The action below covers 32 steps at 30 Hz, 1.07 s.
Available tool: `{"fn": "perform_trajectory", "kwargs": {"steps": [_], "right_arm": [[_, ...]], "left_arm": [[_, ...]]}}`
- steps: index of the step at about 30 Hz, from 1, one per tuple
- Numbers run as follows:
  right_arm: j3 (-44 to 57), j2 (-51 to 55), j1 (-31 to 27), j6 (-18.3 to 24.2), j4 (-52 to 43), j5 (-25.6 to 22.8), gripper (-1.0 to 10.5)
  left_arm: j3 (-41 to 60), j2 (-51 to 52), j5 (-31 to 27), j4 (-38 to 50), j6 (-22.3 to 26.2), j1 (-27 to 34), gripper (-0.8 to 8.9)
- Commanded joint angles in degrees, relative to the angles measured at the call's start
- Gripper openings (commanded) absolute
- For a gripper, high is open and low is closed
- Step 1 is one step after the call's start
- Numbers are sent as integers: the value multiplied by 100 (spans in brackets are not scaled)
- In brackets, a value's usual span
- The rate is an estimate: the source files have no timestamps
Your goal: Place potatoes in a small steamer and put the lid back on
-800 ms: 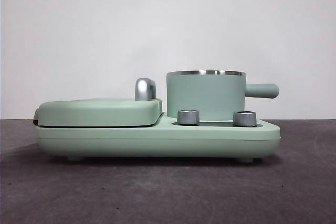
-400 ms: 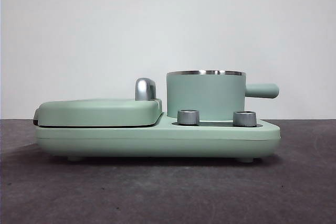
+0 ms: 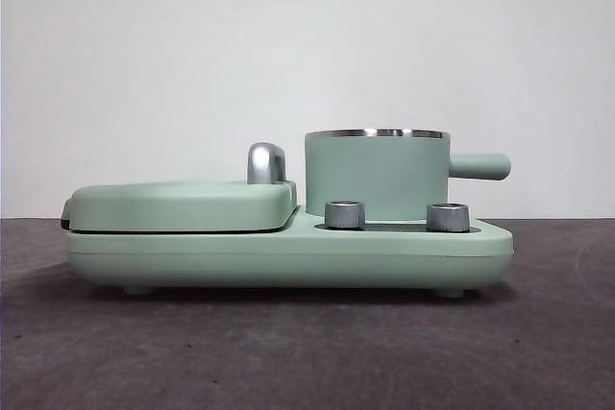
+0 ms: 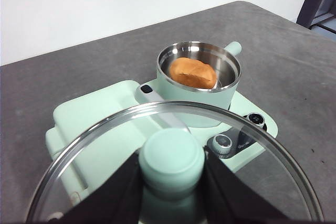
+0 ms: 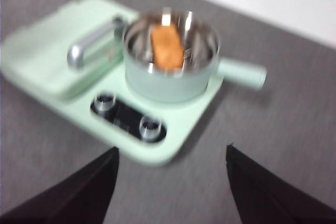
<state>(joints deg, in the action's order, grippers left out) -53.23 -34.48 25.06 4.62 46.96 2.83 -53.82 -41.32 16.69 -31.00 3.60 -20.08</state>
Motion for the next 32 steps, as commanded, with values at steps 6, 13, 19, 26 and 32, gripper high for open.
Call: {"fn": "perform_trajectory", "kwargs": {"steps": [6,13,19,26,32], "right_arm": [[407,404,31,-365,476,15,316],[422,468,31,-385,498,9,316],[422,468,31,-382,503,9,316],[422,468,31,-380,501,9,316],[422,468,31,-380,501,9,316]], "left_arm": [[-107,-588,98,1161,-22,-442,10],[-109,-1661,98,2708,-22,-914,10],[-177,-2732,98,4015,7,-1156,10],[-885,-3976,96,4280,345,-1296,10],[-1779,-4962,96,4251,387,-1322,10]]}}
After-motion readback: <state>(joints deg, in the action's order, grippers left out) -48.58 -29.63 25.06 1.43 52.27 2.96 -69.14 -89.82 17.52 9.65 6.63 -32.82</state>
